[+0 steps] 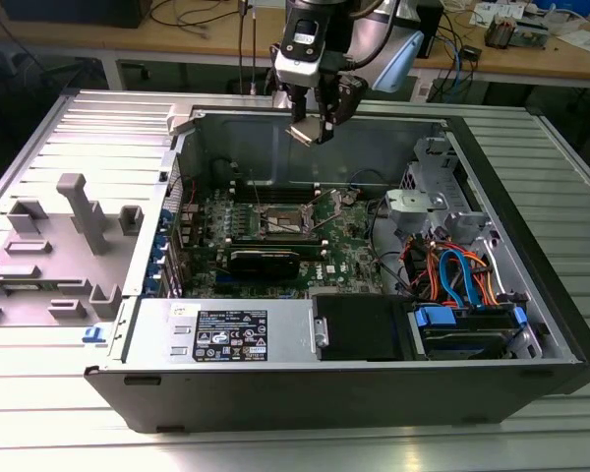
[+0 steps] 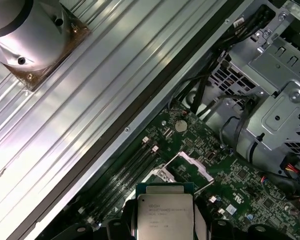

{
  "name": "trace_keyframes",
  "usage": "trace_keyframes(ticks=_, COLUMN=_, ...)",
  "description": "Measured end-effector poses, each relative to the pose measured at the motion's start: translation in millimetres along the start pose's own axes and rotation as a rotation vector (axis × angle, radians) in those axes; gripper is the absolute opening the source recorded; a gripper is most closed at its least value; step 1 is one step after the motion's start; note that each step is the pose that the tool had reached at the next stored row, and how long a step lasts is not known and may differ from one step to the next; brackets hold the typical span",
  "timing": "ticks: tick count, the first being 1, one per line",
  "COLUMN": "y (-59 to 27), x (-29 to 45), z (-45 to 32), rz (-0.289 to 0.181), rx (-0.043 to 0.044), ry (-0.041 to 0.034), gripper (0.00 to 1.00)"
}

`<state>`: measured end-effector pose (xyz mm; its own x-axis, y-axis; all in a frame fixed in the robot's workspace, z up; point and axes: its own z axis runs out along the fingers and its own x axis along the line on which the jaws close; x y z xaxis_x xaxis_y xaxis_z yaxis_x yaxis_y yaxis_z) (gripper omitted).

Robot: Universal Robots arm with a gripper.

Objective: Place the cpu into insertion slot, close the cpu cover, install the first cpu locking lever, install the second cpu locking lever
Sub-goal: 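Place the cpu into insertion slot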

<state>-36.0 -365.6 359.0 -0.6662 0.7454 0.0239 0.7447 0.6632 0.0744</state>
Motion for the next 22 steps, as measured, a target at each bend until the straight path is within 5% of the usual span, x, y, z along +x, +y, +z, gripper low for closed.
trace_keyframes(ticks=12, y=0.0, x=0.0, z=0.0, rz=0.004, rx=-0.0001, ry=-0.0004, gripper=0.55)
trace_keyframes(ticks=22, y=-0.3, x=-0.3, z=1.1, rz=0.082, rx=-0.002, ry=-0.0061, gripper=0.55)
